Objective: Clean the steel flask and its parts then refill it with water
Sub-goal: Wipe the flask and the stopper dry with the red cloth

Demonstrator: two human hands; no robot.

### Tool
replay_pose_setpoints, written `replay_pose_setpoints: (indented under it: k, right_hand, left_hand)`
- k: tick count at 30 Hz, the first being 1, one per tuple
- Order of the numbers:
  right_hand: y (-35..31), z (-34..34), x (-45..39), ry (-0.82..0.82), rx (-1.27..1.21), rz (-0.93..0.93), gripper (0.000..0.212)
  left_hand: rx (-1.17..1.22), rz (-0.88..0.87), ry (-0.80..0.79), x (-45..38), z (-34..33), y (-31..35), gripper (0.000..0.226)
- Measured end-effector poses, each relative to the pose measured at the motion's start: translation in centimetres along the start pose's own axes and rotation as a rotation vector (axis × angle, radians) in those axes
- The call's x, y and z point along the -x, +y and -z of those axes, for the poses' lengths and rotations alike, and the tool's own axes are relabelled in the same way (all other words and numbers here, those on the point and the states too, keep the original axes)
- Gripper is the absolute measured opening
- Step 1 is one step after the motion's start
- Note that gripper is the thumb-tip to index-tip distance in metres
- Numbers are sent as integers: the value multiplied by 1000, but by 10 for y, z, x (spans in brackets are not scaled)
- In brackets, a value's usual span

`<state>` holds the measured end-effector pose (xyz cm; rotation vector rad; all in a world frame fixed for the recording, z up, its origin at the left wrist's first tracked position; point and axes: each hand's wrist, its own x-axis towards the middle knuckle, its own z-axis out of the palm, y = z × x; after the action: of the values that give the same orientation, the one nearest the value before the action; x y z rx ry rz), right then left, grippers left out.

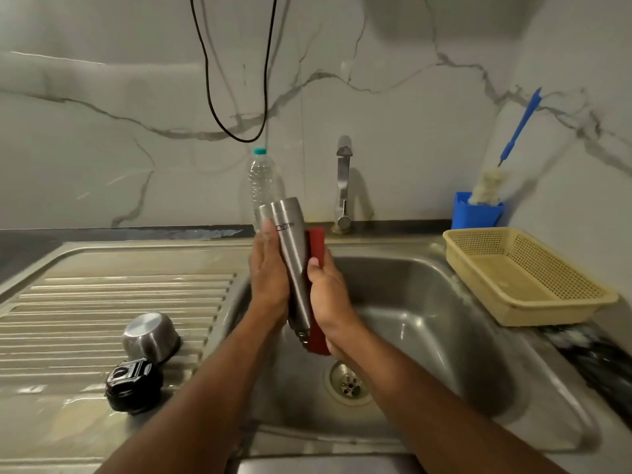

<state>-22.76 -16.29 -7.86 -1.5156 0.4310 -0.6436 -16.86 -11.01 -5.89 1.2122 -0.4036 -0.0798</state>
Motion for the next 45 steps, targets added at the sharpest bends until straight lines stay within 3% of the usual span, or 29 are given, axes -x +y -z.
replay_pose_setpoints:
  k: [2,4,8,11,13,15,17,20,22,24,28,31,33,35,39,41,45]
  right_hand:
    - [0,0,5,-38,-53,-136,42]
    - [-2,1,8,-31,-122,-206,37]
    - [-12,10,2,83,-254,-41,44]
    - [-16,16,-5,153,-147,105,55]
    - [-17,16,-6,132,-60,185,62]
    - [-16,12,-3,57,-37,180,63]
    - [-8,6,1,9,-34,74,55]
    - [2,-2,5,31,-45,-254,40]
    - [3,-2,5,92,-166,-495,41]
    - [1,1,2,132,-260,-570,45]
    - [-10,17,-8,271,-404,-449,38]
    - [-21,29,-12,327,-356,-208,33]
    - [-22,25,-9,279,-217,-50,41]
    - [-16,17,-8,200,-140,9,51]
    - [-8,2,-1,39,-157,-117,24]
    - [-3,-6,4,7,-81,-198,24]
    - [-4,-6,0,51,-94,-284,38]
  left_hand:
    - [5,47,113,-4,3,4,43]
    - [-78,81,85,-2,2,1,48]
    - [-279,-12,-233,8,-1,-19,57]
    - [-262,-14,-378,9,-2,-28,53]
    - [-195,-13,-399,9,-4,-27,48]
    - [-117,-20,-314,8,-6,-20,46]
    - [-104,-75,-132,3,-2,-11,44]
    - [-98,-140,119,-9,8,4,42]
    - [-71,-106,159,-11,10,8,41]
    - [-174,-80,68,-5,6,2,40]
    - [-502,-164,-234,10,-1,-19,46]
    - [-432,-120,-343,9,-2,-23,43]
    - [-340,-90,-373,9,-2,-26,39]
    - [-256,-88,-336,9,-3,-26,35]
    - [-149,-131,24,0,-3,-15,40]
    - [-124,-101,141,-5,1,-7,48]
    - [-162,-9,63,0,1,-7,60]
